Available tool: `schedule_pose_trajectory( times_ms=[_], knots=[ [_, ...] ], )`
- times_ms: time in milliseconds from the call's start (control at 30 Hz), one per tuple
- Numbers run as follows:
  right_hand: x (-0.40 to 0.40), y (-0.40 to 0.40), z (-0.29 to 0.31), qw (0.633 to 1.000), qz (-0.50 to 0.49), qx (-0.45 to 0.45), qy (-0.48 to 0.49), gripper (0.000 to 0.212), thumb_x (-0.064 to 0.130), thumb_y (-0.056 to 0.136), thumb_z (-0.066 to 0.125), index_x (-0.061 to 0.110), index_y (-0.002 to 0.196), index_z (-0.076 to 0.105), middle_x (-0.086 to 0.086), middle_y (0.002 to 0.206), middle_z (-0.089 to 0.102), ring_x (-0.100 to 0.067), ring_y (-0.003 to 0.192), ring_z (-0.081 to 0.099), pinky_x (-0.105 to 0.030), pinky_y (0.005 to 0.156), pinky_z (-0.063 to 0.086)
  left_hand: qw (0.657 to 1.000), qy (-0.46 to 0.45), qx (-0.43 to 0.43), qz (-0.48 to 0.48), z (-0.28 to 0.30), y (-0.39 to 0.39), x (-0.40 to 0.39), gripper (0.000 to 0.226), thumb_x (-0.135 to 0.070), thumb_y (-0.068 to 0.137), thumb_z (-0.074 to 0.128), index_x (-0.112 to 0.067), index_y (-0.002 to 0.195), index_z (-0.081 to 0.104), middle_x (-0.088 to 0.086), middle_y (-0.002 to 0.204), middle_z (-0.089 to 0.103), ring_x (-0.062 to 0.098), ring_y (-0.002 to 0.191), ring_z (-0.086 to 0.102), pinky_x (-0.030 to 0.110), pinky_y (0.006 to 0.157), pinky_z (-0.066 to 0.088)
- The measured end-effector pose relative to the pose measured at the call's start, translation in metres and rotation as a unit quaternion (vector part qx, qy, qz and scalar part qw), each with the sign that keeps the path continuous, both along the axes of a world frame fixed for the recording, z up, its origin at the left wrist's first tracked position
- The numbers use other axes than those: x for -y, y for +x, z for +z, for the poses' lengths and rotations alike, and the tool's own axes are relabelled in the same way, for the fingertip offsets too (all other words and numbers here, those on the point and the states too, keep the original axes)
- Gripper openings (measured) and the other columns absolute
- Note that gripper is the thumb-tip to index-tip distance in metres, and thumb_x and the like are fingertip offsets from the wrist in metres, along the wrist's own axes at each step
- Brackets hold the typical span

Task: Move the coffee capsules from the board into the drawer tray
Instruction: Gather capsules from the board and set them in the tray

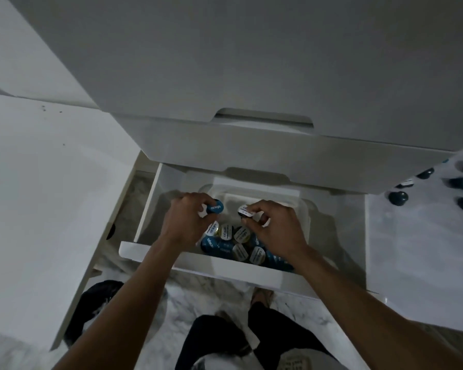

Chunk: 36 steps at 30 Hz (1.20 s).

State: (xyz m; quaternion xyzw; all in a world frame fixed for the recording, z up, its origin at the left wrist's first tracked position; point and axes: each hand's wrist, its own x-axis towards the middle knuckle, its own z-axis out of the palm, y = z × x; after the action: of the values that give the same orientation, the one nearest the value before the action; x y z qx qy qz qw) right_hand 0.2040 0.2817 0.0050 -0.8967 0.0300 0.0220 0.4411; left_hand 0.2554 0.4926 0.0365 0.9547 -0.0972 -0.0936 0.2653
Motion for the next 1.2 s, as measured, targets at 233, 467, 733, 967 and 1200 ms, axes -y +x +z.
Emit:
schedule_pose_trajectory(
  times_ms=[233, 467, 733, 967, 1200],
  knots=[
    [-0.018, 0.028, -0.011, 0.995, 0.038, -0.072, -0.053, 0.021, 0.032, 0.085, 0.069, 0.030, 0.106, 0.068, 0.007, 0.100, 0.070, -0.012, 0.086, 0.063, -0.029, 0.070, 0.052, 0.995, 0.033, -0.047, -0.077, -0.022, 0.031, -0.006, 0.021, -0.024, 0.079, 0.076, -0.024, 0.100, 0.070, 0.000, 0.098, 0.070, 0.016, 0.083, 0.062, 0.041, 0.078, 0.056],
    [-0.031, 0.037, -0.019, 0.989, 0.066, -0.087, -0.100, 0.025, 0.024, 0.084, 0.067, 0.024, 0.108, 0.068, 0.000, 0.102, 0.069, -0.020, 0.088, 0.063, -0.034, 0.075, 0.052, 0.987, 0.039, -0.053, -0.150, -0.033, 0.043, -0.006, 0.019, -0.028, 0.079, 0.075, -0.025, 0.098, 0.071, 0.000, 0.100, 0.069, 0.019, 0.093, 0.061, 0.042, 0.079, 0.054],
    [-0.030, 0.040, -0.025, 0.991, 0.068, -0.087, -0.072, 0.021, 0.012, 0.082, 0.068, 0.016, 0.103, 0.069, -0.003, 0.100, 0.067, -0.018, 0.084, 0.063, -0.037, 0.077, 0.054, 0.974, 0.127, -0.041, -0.183, -0.031, 0.046, -0.004, 0.024, -0.036, 0.086, 0.068, -0.023, 0.106, 0.063, 0.006, 0.111, 0.060, 0.021, 0.094, 0.061, 0.036, 0.081, 0.054],
    [-0.024, 0.038, -0.026, 0.992, 0.066, -0.101, -0.045, 0.026, 0.005, 0.083, 0.068, 0.016, 0.107, 0.070, 0.001, 0.105, 0.068, -0.008, 0.086, 0.060, -0.021, 0.080, 0.050, 0.970, 0.137, -0.046, -0.195, -0.032, 0.045, -0.008, 0.025, -0.034, 0.085, 0.066, -0.029, 0.109, 0.061, 0.003, 0.117, 0.059, 0.019, 0.099, 0.060, 0.037, 0.083, 0.055],
    [-0.021, 0.034, -0.026, 0.989, 0.089, -0.118, -0.029, 0.028, 0.008, 0.085, 0.066, 0.017, 0.111, 0.069, 0.002, 0.111, 0.067, -0.007, 0.090, 0.061, -0.013, 0.080, 0.048, 0.970, 0.122, -0.045, -0.207, -0.033, 0.044, -0.007, 0.023, -0.037, 0.086, 0.063, -0.026, 0.105, 0.062, -0.003, 0.111, 0.065, 0.016, 0.108, 0.053, 0.038, 0.083, 0.052]
  ],
)
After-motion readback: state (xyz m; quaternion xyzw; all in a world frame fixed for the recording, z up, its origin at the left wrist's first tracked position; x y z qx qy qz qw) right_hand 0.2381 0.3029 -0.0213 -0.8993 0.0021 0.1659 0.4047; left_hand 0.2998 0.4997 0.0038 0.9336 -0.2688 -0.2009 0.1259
